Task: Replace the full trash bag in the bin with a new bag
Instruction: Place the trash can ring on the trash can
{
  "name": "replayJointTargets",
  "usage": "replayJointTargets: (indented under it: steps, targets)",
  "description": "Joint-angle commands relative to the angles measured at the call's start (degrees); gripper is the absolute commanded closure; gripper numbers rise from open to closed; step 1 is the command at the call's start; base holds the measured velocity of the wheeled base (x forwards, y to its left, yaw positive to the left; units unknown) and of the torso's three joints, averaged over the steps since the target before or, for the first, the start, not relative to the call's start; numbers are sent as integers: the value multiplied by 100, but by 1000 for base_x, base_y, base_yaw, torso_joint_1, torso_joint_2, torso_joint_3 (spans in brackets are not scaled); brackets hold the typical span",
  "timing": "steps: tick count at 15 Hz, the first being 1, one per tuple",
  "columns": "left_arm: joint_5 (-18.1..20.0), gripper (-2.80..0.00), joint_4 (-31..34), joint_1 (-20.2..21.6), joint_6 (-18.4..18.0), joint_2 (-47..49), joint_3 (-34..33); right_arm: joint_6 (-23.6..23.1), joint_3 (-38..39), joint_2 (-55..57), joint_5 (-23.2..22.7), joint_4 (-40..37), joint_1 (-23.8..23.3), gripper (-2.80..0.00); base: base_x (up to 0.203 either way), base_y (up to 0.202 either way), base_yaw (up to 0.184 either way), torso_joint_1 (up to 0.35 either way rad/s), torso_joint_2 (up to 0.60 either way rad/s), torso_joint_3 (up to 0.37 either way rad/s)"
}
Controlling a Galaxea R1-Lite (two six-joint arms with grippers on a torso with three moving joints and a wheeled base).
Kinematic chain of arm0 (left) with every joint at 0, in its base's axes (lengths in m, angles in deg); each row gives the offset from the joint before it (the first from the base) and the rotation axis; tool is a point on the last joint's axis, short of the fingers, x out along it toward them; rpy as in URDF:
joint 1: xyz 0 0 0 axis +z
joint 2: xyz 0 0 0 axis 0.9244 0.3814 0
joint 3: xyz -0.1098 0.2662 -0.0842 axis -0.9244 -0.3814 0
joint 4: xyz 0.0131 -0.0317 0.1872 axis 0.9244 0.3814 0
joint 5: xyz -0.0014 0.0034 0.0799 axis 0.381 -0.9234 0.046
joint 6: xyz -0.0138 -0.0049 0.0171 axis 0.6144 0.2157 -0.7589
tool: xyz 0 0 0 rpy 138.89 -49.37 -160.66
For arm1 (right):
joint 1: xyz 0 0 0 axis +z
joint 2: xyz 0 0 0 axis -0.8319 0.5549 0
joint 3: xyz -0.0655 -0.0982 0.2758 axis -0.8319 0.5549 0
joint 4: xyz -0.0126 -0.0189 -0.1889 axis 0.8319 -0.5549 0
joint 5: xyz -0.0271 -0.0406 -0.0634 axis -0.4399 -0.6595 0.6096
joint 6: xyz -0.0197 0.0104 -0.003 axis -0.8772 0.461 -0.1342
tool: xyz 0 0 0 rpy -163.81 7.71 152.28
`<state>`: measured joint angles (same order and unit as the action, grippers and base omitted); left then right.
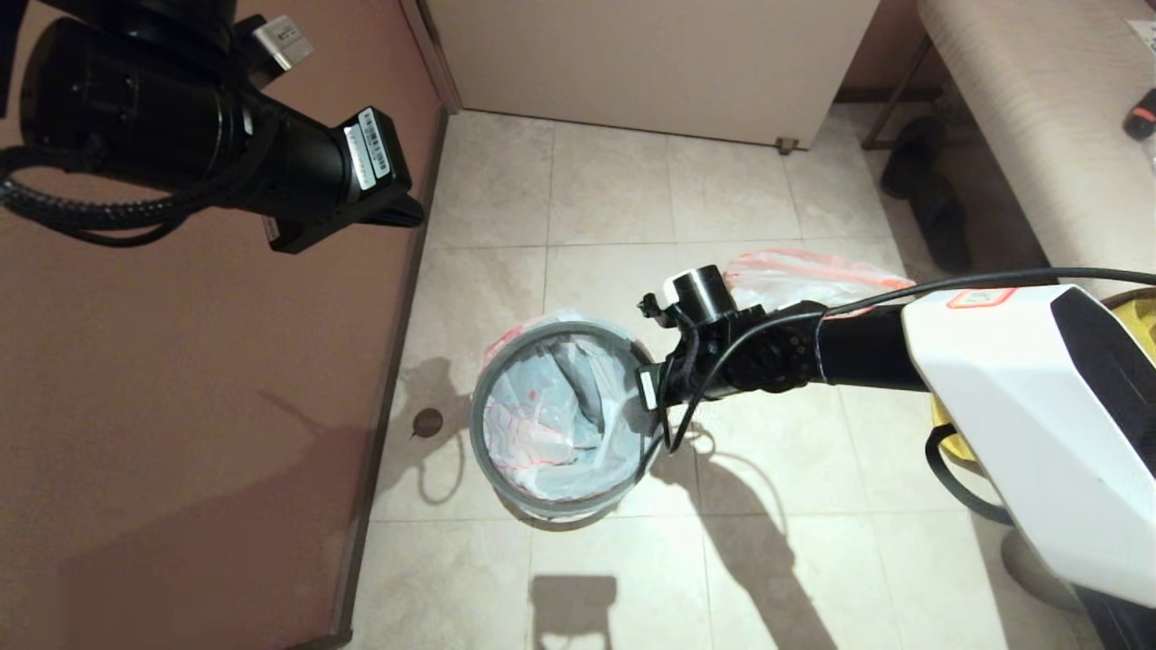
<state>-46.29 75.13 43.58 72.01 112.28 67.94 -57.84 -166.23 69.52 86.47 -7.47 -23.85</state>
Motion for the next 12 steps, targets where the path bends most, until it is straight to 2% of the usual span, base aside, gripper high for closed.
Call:
replayJointTargets:
  steps: [1,12]
  targets:
    - [-7,0,19,-1,16,-9,-7,-79,-19,94,11,213,-77,0,0,0,0,0,0,0]
    - [-7,0,27,-34,22,-36,-23,-169,-28,-30,11,409,-141,0,0,0,0,0,0,0]
